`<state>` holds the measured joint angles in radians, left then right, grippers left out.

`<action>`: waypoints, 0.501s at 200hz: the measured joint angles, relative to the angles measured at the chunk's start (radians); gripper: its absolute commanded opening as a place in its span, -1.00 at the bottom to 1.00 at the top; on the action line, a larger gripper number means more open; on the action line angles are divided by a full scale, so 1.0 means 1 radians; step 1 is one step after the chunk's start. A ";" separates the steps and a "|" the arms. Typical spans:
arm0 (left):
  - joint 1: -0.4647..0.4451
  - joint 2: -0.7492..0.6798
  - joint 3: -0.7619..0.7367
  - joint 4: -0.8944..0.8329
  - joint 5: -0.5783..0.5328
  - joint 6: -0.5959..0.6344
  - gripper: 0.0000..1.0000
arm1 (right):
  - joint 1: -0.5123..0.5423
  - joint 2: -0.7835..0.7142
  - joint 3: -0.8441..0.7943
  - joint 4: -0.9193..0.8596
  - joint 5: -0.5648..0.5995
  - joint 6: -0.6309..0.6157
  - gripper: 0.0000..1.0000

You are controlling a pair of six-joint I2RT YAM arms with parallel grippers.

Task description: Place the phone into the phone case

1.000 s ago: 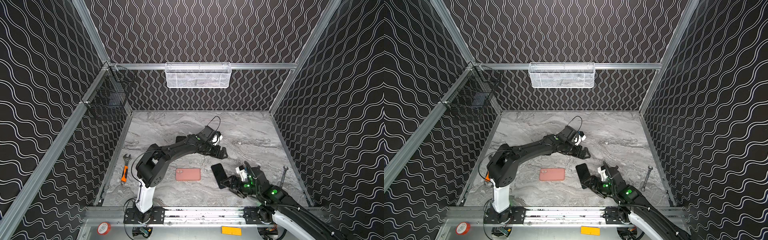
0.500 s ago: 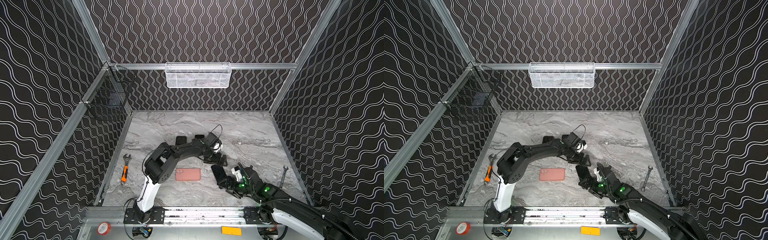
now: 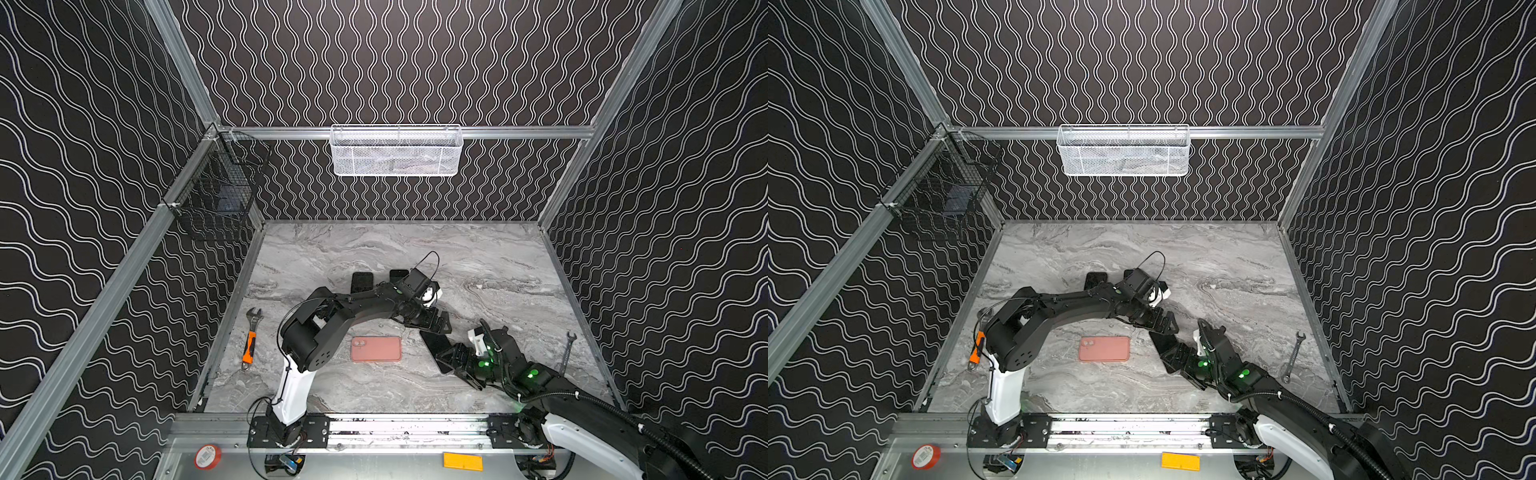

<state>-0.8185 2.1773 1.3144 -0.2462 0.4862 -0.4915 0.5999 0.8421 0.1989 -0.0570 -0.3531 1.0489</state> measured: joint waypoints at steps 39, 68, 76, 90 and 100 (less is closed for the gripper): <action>0.000 -0.038 -0.060 0.022 0.002 -0.005 0.97 | -0.122 0.002 0.031 -0.043 0.041 -0.067 0.90; -0.002 -0.061 -0.096 0.030 0.024 -0.012 0.97 | -0.240 0.057 0.072 -0.039 0.019 -0.141 0.90; -0.003 -0.069 -0.105 0.031 0.027 -0.017 0.97 | -0.257 0.079 0.082 -0.032 0.010 -0.157 0.90; -0.005 -0.080 -0.118 0.031 0.034 -0.027 0.97 | -0.275 0.124 0.098 -0.022 -0.014 -0.184 0.89; -0.006 -0.088 -0.128 0.030 0.037 -0.033 0.97 | -0.283 0.158 0.111 -0.005 -0.032 -0.201 0.89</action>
<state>-0.8246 2.0895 1.1866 -0.2165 0.5232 -0.5247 0.3168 1.0000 0.3096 -0.0620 -0.3851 0.8478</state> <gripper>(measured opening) 0.984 0.948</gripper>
